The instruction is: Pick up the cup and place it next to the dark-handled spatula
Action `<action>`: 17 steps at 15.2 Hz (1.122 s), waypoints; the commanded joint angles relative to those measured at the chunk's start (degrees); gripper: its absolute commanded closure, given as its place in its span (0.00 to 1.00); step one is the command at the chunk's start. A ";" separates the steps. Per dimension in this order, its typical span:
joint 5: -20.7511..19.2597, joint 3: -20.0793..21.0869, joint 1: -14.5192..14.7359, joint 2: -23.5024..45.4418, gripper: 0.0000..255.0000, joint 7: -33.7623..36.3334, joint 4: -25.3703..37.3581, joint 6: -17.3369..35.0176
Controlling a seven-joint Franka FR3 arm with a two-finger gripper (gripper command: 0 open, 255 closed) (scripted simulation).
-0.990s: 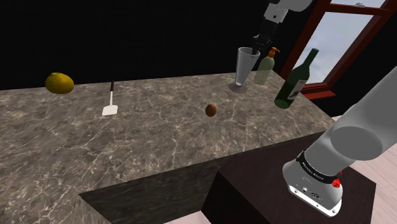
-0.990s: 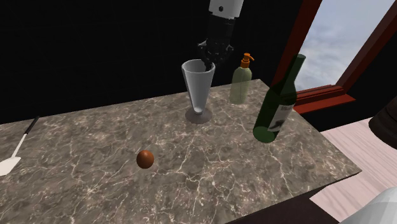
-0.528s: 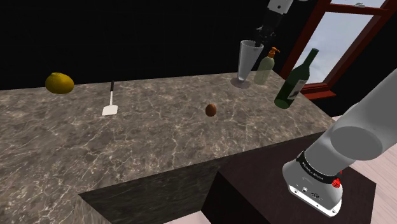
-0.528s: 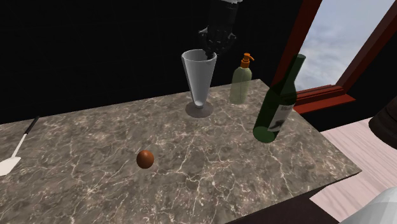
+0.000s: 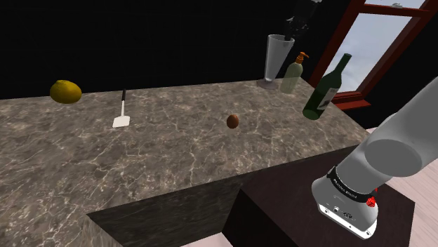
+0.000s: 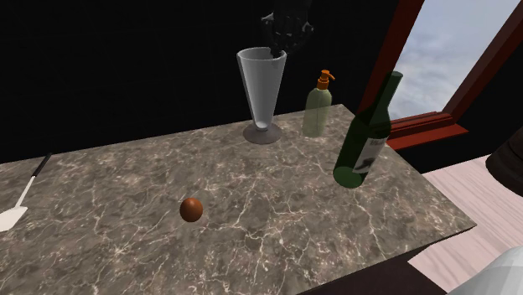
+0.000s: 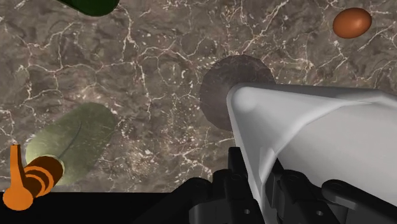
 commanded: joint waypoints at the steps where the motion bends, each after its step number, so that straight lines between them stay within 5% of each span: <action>1: -0.13 -0.02 -0.03 -0.24 1.00 0.25 1.38 -1.57; 17: 0.48 -0.43 -0.32 1.62 1.00 1.72 15.77 -14.20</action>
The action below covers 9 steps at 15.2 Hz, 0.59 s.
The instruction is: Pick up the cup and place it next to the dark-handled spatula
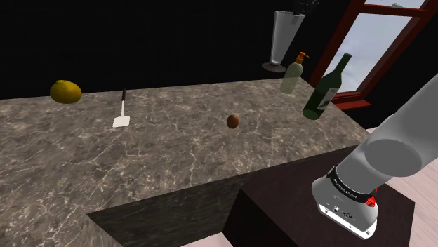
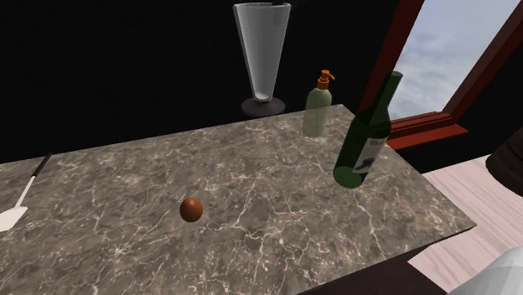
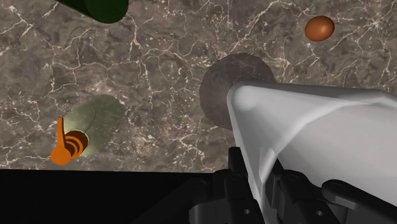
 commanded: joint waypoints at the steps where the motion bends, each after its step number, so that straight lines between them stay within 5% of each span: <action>1: 0.20 -0.14 -0.12 0.47 1.00 0.05 2.14 -1.72; 9: 1.49 -0.69 -0.73 3.27 1.00 0.39 11.71 -8.81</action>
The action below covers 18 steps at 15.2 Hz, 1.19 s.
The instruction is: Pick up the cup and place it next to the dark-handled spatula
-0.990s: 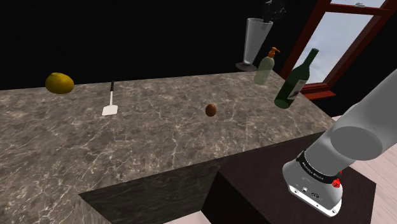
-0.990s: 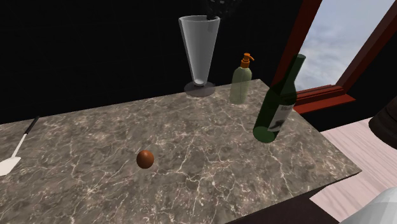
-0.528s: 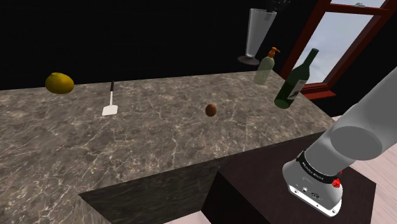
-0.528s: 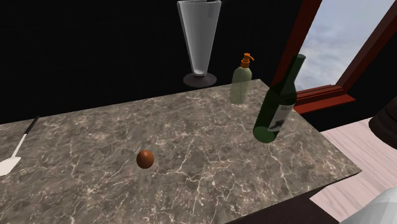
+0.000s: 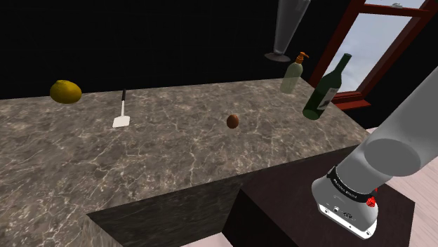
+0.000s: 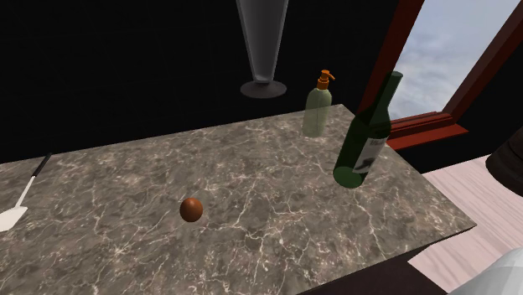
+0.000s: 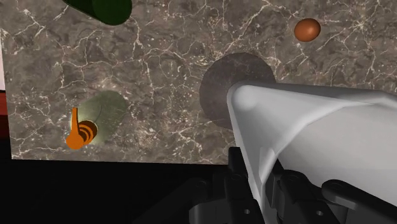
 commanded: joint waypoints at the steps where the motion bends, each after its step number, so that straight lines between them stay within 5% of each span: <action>1: 0.30 -0.12 -0.16 0.53 1.00 0.16 2.38 -1.89; 5: 1.15 -0.44 -0.65 2.19 1.00 0.22 6.98 -5.04; 18: -1.18 9.48 9.27 -5.54 1.00 17.09 -11.60 9.90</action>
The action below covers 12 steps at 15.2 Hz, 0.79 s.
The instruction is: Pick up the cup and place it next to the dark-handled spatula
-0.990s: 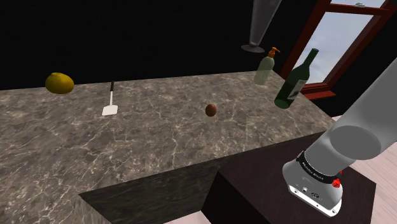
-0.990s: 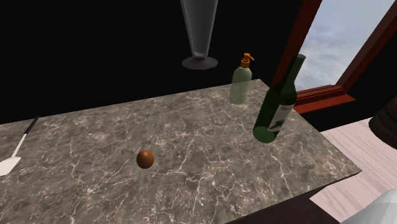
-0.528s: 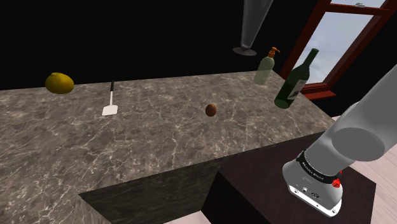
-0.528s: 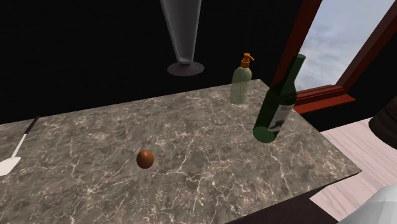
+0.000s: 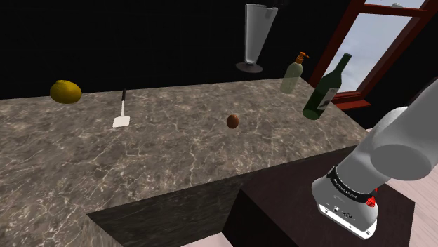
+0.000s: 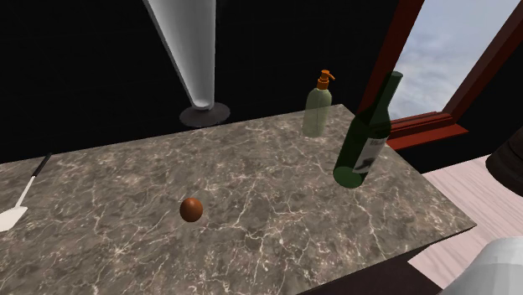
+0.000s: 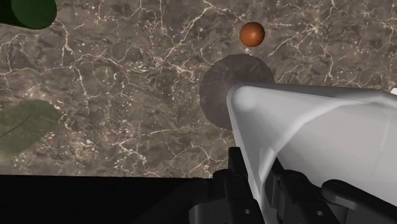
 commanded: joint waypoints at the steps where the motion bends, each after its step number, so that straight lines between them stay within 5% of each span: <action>1: 0.30 1.36 1.17 0.69 1.00 2.32 -0.59 1.84; 12: 1.06 8.47 7.71 4.52 1.00 14.28 -3.92 11.46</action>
